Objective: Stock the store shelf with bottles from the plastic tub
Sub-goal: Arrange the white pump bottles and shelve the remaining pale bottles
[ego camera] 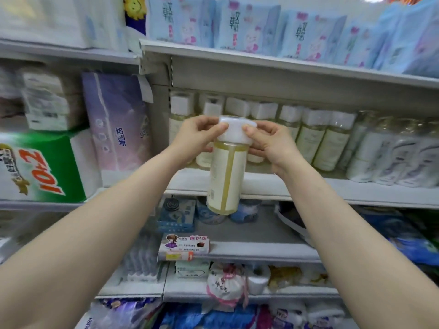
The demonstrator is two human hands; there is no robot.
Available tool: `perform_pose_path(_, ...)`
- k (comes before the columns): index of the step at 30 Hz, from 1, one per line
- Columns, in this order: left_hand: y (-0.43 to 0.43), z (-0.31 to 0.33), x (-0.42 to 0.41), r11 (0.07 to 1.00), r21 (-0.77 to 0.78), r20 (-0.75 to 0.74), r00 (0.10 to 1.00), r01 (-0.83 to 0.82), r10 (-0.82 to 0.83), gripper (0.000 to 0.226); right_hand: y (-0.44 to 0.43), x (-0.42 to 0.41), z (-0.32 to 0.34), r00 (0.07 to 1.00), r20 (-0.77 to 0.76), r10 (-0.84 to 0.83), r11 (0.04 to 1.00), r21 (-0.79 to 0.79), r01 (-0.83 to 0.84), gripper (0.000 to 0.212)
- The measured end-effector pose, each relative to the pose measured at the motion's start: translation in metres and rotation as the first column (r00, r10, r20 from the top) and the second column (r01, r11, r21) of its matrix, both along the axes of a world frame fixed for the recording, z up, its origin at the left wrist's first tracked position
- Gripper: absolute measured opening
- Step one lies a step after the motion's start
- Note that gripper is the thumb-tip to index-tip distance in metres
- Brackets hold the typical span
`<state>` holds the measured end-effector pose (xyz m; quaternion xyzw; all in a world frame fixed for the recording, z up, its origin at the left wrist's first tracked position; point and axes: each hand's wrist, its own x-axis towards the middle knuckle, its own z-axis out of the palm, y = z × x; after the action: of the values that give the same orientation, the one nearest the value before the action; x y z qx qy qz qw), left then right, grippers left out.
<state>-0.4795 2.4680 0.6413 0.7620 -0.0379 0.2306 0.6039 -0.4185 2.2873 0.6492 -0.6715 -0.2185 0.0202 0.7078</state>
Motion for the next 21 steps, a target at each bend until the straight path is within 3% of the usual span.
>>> perform_pose_path(5, -0.006, 0.017, 0.025, 0.999, 0.012, 0.05, 0.998, 0.042, -0.043, 0.034, -0.008, 0.009, 0.021, 0.997, 0.031, -0.077, 0.997, 0.023, 0.077, 0.03)
perform_pose_path(9, -0.013, 0.02, 0.044, 0.998, 0.032, 0.087, 0.995, 0.054, -0.057, 0.032, -0.005, 0.025, 0.027, 0.986, 0.06, -0.155, 0.987, 0.047, 0.152, 0.015)
perform_pose_path(14, -0.012, 0.007, 0.066, 0.998, 0.05, 0.057, 0.998, 0.029, -0.032, 0.029, 0.004, 0.049, 0.008, 0.975, 0.023, -0.22, 0.974, 0.065, 0.218, 0.035)
perform_pose_path(19, -0.014, -0.005, 0.079, 1.0, 0.01, 0.039, 0.999, 0.012, -0.012, 0.018, 0.007, 0.058, -0.01, 0.977, 0.015, -0.213, 0.975, 0.061, 0.212, 0.02)
perform_pose_path(21, -0.012, -0.009, 0.083, 1.0, -0.002, 0.052, 0.998, -0.023, 0.023, 0.014, 0.008, 0.06, -0.013, 0.977, 0.031, -0.21, 0.975, 0.077, 0.207, 0.027)
